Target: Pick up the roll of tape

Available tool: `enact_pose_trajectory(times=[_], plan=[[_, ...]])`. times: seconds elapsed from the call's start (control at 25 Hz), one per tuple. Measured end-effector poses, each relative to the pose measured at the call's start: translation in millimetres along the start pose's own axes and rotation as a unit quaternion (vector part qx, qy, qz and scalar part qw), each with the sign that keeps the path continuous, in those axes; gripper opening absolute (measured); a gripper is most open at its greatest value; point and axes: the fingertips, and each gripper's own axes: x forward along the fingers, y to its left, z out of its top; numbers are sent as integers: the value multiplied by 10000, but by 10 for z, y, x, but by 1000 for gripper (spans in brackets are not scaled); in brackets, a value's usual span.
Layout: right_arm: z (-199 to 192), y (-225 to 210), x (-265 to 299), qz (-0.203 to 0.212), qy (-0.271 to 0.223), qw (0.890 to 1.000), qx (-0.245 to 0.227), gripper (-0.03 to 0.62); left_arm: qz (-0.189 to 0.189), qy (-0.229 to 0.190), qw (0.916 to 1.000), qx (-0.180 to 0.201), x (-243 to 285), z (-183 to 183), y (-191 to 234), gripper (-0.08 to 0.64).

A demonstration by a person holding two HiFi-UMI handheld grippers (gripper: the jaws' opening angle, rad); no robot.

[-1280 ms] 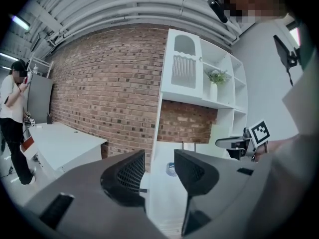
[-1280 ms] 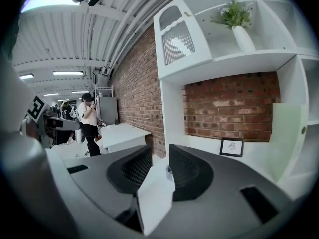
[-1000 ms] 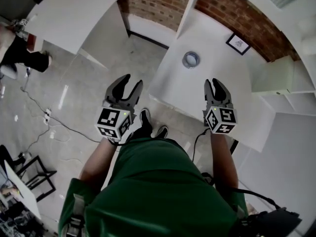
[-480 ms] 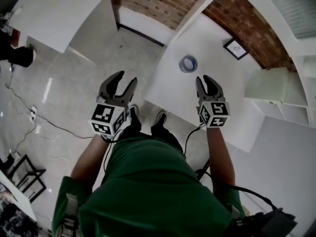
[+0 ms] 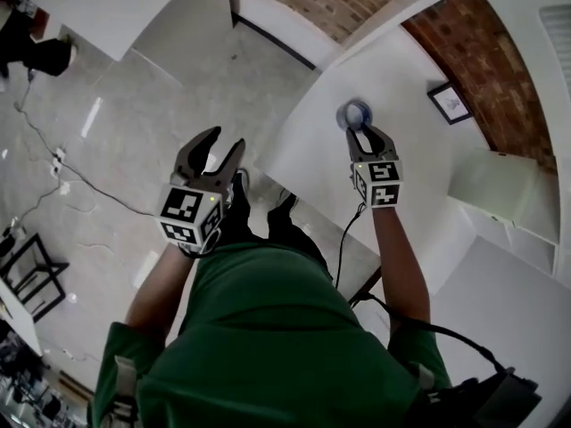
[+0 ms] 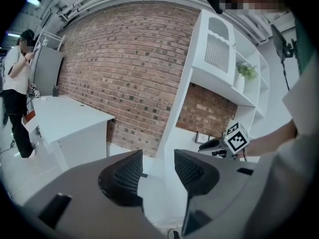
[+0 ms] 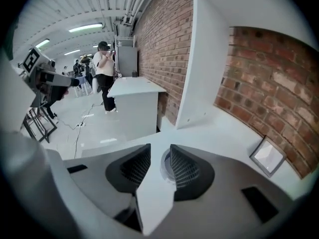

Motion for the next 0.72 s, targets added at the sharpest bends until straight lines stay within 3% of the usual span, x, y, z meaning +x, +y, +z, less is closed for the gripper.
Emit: enact_pose_trajectory(times=[0.36,0.72], plan=[[-326,-59,532,299,709,9966,-297,137,320,197,9989,-293,47,-296,110,194],[-514,-77,825,391,1081,9927,-361,138,414,220,9980,-426,112,-385,131,193]])
